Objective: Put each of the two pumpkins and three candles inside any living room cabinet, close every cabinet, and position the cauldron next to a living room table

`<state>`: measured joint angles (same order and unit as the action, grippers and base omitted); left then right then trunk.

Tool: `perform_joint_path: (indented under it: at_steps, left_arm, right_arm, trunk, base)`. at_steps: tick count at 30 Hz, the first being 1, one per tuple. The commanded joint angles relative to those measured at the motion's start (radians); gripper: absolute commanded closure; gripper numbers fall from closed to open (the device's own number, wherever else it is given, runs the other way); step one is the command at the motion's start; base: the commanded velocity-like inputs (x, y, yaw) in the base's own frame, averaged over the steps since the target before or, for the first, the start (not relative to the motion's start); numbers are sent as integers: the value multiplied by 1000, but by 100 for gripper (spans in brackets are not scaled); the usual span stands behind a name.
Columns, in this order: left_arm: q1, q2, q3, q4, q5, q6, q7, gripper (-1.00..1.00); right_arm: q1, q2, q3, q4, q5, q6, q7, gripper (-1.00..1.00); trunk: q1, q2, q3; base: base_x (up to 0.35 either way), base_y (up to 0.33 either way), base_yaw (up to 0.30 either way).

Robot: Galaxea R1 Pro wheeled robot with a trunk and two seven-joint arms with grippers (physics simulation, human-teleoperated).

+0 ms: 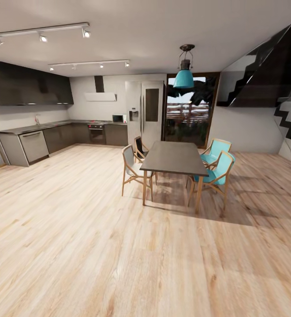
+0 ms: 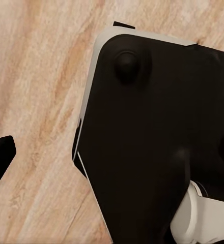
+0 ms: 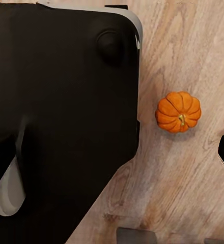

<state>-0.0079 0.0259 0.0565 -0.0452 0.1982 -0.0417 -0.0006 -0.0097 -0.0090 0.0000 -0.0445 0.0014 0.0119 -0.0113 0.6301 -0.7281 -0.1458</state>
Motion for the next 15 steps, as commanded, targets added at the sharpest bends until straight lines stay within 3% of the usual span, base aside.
perform_joint_path:
  at_steps: [1, 10, 15]
  left_arm:
    - [-1, 0, 5, 1, 2, -3, 0, -100]
    - [-7, 7, 7, 0, 5, 1, 5, -100]
    - [-11, 7, 9, -1, 8, 4, 4, -100]
  right_arm:
    - [-2, 0, 0, -7, 0, 2, -1, -100]
    - [-21, 1, 1, -97, 3, 11, -2, -100]
    - [-95, 1, 2, -102, 2, 72, -3, -100]
  trunk:
    - [-4, 6, 2]
    - [-38, 69, 30]
    - [-57, 104, 46]
  base:
    - [0, 0, 0]
    - [0, 0, 0]
    - [0, 0, 0]
